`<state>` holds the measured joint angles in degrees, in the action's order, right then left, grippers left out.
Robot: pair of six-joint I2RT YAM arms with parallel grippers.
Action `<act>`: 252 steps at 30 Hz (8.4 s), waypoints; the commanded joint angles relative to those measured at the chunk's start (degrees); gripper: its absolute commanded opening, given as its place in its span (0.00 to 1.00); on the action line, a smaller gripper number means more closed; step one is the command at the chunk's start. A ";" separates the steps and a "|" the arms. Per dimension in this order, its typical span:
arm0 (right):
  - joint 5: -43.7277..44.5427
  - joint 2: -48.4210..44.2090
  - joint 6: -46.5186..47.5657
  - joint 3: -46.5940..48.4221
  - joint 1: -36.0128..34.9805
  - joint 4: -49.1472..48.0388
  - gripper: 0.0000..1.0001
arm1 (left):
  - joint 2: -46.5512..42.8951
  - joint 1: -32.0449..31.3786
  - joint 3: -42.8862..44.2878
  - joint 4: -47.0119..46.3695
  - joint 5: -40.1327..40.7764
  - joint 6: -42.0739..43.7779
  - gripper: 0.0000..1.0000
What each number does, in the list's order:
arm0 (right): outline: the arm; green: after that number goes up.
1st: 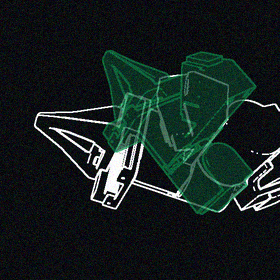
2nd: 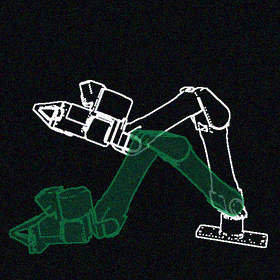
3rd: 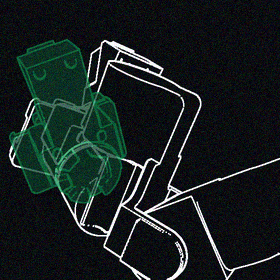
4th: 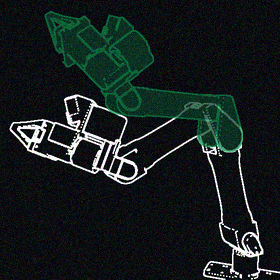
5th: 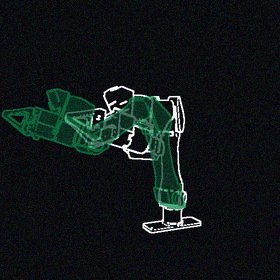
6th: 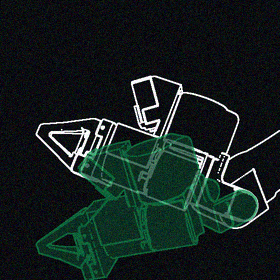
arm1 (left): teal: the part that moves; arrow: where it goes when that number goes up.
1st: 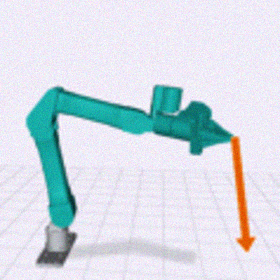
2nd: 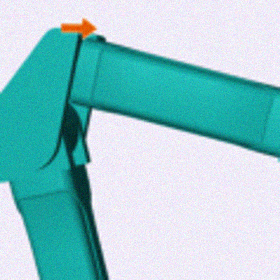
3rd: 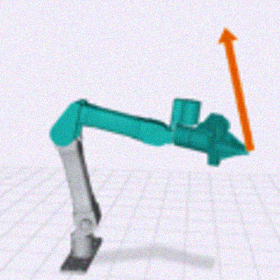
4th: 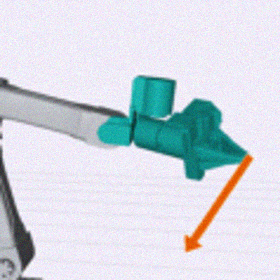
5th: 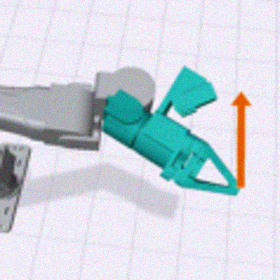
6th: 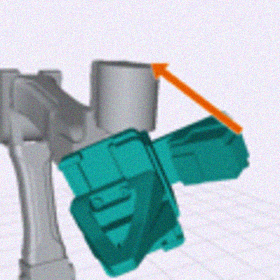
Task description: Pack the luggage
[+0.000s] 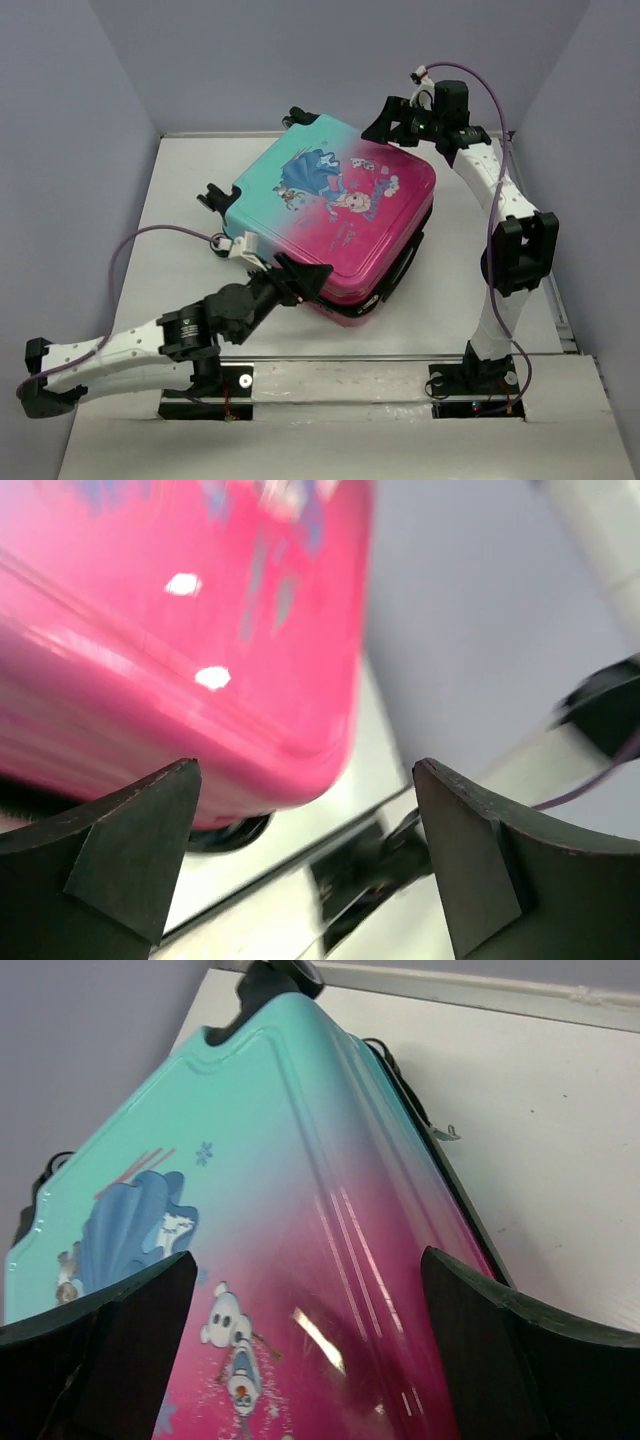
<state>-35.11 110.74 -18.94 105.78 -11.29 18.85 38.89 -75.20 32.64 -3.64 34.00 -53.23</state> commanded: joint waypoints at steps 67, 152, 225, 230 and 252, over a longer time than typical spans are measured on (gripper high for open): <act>56.17 -74.87 -13.03 -65.86 -30.81 2.05 0.96 | 22.55 75.64 14.17 -29.97 -50.87 -6.01 0.06; 16.66 -62.14 -2.77 -84.68 -33.62 -29.92 0.62 | 23.34 81.00 18.00 -5.86 -38.93 15.26 0.99; 71.94 -30.58 -17.18 -63.15 -74.40 -22.37 0.07 | 21.45 74.31 18.06 0.66 -52.54 17.91 0.99; 71.68 -30.84 -16.92 -63.85 -74.40 -22.37 0.07 | 32.63 78.01 26.40 -1.02 -53.42 15.88 0.99; 72.20 -35.32 -16.04 -66.40 -74.40 -22.90 0.07 | 46.62 78.27 25.46 -22.10 -56.23 -1.86 0.51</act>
<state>41.74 78.26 -34.30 40.66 -82.98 -2.98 86.48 3.86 60.31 -12.38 -18.96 -49.17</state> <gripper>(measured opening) 0.068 0.751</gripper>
